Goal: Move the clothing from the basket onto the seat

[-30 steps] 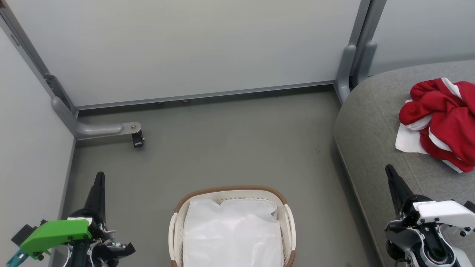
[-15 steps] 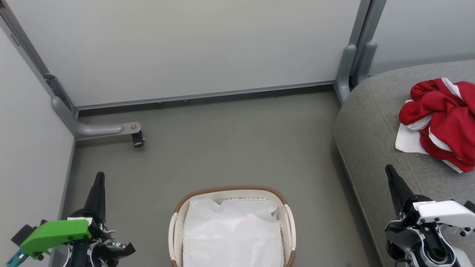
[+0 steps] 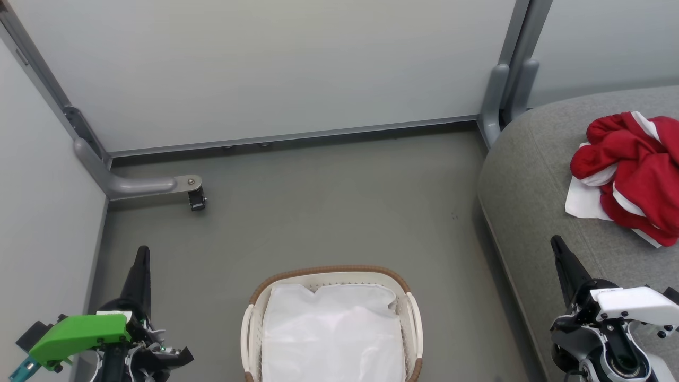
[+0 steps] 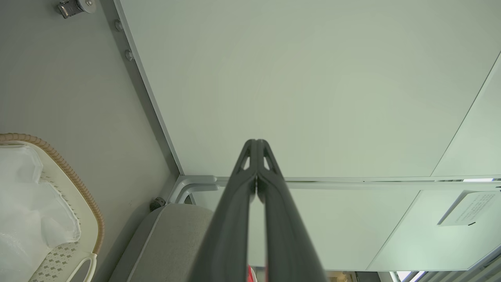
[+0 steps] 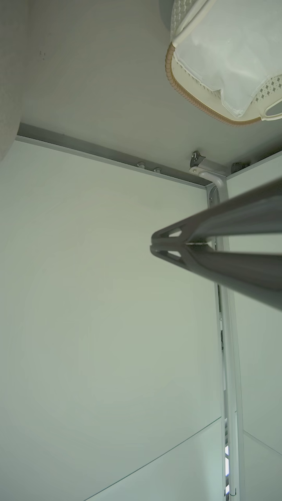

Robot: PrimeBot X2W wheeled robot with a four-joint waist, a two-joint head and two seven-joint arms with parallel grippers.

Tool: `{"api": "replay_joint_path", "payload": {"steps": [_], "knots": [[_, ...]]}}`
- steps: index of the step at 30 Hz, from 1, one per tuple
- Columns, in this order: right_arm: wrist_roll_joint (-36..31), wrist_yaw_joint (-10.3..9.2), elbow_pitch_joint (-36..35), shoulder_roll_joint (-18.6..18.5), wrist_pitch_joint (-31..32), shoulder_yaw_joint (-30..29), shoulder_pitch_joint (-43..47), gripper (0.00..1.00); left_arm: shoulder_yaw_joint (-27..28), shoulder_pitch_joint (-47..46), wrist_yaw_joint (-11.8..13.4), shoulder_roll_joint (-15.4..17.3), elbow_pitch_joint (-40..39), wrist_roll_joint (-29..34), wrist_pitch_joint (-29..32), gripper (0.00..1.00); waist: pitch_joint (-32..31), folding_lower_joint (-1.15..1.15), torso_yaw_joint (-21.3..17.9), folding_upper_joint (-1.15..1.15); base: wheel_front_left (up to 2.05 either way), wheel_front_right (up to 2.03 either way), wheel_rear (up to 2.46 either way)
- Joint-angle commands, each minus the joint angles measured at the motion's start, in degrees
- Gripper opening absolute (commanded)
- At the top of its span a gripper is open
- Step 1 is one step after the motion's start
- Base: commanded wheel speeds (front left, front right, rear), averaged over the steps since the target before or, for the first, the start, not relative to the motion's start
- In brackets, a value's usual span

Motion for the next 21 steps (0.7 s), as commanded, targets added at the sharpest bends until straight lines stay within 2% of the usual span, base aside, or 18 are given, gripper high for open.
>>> {"api": "replay_joint_path", "payload": {"steps": [1, 21], "knots": [[0.21, -0.02, -0.21, -0.34, 0.18, -0.08, 0.62, 0.0, 0.11, -0.49, -0.24, 0.35, -0.02, -0.17, 0.18, 0.0, 0.0, 0.0, 0.0, 0.0, 0.0, 0.0, 0.0], [0.21, -0.02, -0.21, -0.34, 0.18, -0.07, 0.63, 0.0, 0.11, -0.49, -0.24, 0.36, -0.05, -0.17, 0.17, 0.0, 0.0, 0.0, 0.0, 0.0, 0.0, 0.0, 0.0]]}}
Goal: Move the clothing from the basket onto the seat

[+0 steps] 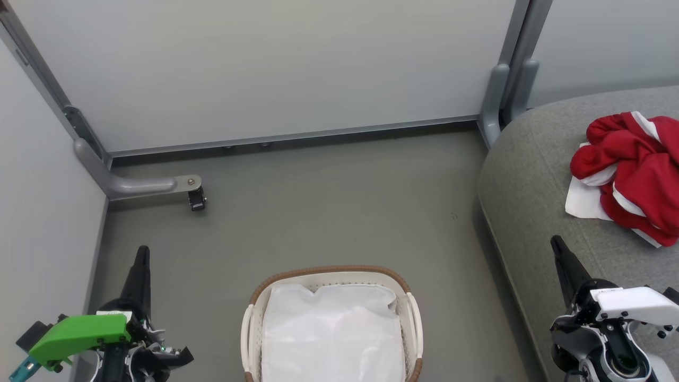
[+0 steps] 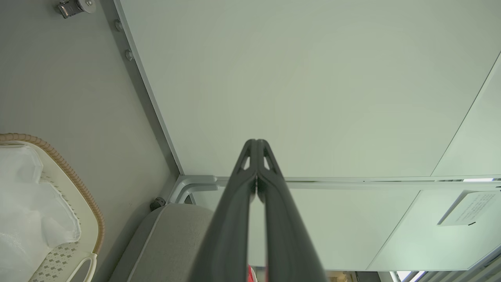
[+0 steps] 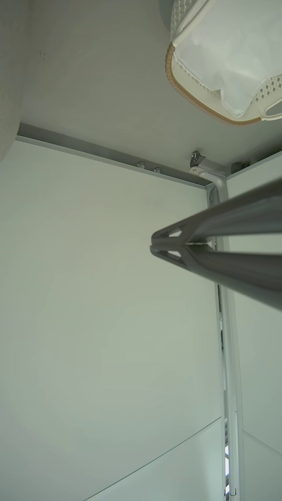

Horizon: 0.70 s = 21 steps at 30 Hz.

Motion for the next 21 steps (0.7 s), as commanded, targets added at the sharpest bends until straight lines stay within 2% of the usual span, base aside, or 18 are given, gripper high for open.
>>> {"api": "replay_joint_path", "payload": {"steps": [1, 21], "knots": [[0.21, -0.02, -0.21, -0.34, 0.17, -0.07, 0.63, 0.0, 0.11, -0.49, -0.24, 0.36, -0.07, -0.17, 0.17, 0.0, 0.0, 0.0, 0.0, 0.0, 0.0, 0.0, 0.0], [0.22, -0.02, -0.21, -0.34, 0.17, -0.07, 0.62, 0.0, 0.1, -0.49, -0.25, 0.36, -0.05, -0.18, 0.17, 0.0, 0.0, 0.0, 0.0, 0.0, 0.0, 0.0, 0.0]]}}
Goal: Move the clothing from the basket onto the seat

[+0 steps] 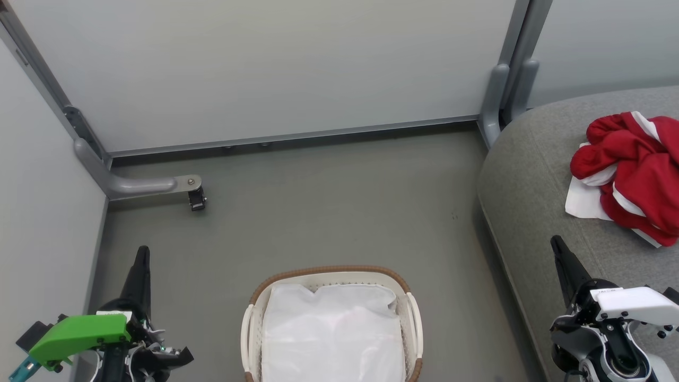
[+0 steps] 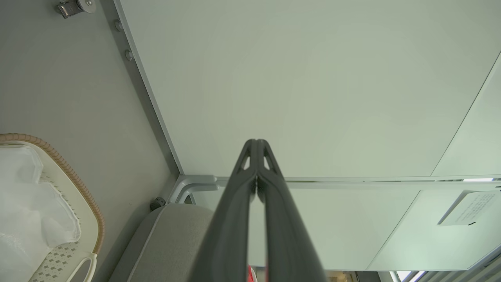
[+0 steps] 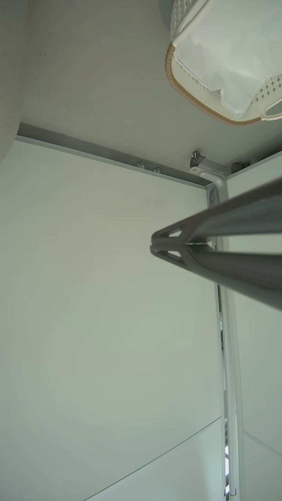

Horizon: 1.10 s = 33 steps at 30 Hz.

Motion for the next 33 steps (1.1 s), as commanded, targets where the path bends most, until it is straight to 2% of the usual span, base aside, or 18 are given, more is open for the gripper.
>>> {"api": "replay_joint_path", "payload": {"steps": [1, 33], "knots": [[0.22, -0.02, -0.21, -0.34, 0.17, -0.07, 0.62, 0.0, 0.1, -0.48, -0.25, 0.36, -0.05, -0.18, 0.17, 0.0, 0.0, 0.0, 0.0, 0.0, 0.0, 0.0, 0.0], [0.22, -0.02, -0.2, -0.34, 0.16, -0.06, 0.62, 0.0, 0.1, -0.48, -0.24, 0.36, -0.05, -0.18, 0.16, 0.0, 0.0, 0.0, 0.0, 0.0, 0.0, 0.0, 0.0]]}}
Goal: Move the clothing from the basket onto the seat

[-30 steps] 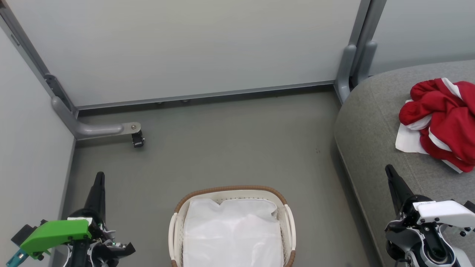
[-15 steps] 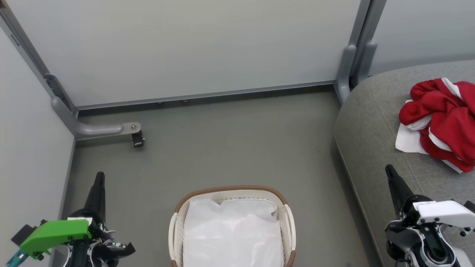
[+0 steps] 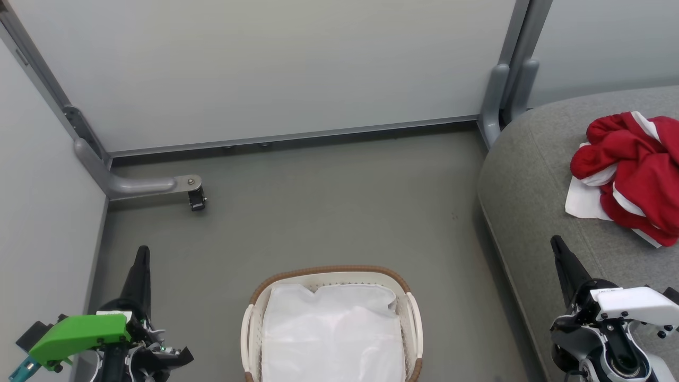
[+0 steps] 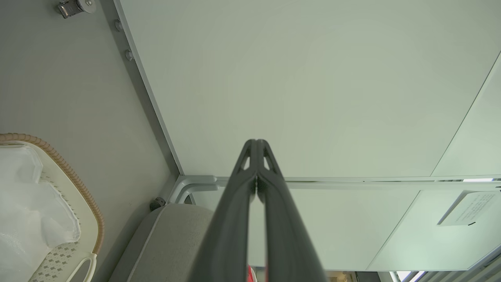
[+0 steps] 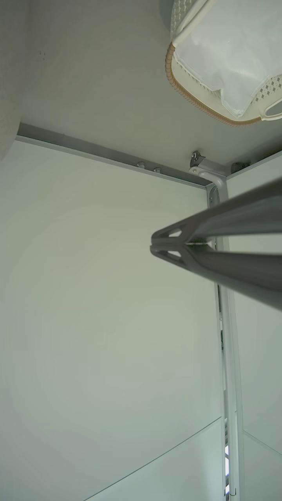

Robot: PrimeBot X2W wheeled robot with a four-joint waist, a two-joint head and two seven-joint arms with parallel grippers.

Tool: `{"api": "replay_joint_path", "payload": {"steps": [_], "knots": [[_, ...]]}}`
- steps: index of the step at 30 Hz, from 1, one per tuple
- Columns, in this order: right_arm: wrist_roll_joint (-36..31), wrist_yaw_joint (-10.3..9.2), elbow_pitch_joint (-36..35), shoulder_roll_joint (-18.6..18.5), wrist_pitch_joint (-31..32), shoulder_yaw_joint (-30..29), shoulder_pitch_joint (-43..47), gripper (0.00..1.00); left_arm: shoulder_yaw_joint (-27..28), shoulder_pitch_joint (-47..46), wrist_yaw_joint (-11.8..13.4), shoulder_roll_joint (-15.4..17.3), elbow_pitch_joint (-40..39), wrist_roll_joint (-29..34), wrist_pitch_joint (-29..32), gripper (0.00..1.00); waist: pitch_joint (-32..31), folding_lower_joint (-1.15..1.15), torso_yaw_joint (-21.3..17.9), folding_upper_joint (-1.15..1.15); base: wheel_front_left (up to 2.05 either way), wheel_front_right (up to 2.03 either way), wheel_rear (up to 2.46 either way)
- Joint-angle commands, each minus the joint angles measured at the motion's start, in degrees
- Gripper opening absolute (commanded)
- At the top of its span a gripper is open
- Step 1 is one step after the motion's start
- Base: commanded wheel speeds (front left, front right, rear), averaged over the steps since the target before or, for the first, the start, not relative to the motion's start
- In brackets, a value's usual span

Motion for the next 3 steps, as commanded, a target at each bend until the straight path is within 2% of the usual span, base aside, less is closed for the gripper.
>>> {"api": "replay_joint_path", "payload": {"steps": [1, 3], "knots": [[0.22, -0.02, -0.19, -0.34, 0.16, -0.06, 0.62, 0.0, 0.1, -0.48, -0.23, 0.36, -0.04, -0.18, 0.16, 0.0, 0.0, 0.0, 0.0, 0.0, 0.0, 0.0, 0.0], [0.22, -0.02, -0.19, -0.34, 0.16, -0.06, 0.62, 0.0, 0.1, -0.48, -0.23, 0.36, -0.03, -0.18, 0.16, 0.0, 0.0, 0.0, 0.0, 0.0, 0.0, 0.0, 0.0]]}}
